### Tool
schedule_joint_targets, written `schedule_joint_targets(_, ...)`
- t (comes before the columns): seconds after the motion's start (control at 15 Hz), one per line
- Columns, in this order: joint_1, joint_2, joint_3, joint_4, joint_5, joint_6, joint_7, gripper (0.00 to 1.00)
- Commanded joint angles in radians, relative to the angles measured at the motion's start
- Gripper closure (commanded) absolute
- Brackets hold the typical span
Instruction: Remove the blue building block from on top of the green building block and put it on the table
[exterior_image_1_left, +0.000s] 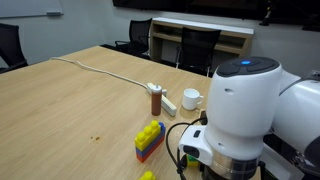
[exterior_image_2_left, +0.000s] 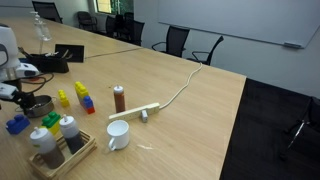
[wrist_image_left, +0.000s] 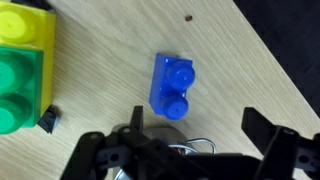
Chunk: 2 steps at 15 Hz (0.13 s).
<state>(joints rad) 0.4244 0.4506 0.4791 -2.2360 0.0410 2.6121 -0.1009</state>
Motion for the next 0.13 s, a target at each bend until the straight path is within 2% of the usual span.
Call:
schedule_joint_targets(0.0,0.002,-0.001,-0.002,0.001,0.005,-0.003,-0.004,0.0)
schedule_joint_targets(0.07,0.002,0.0,-0.002,0.0,0.005,-0.003,-0.004,0.0)
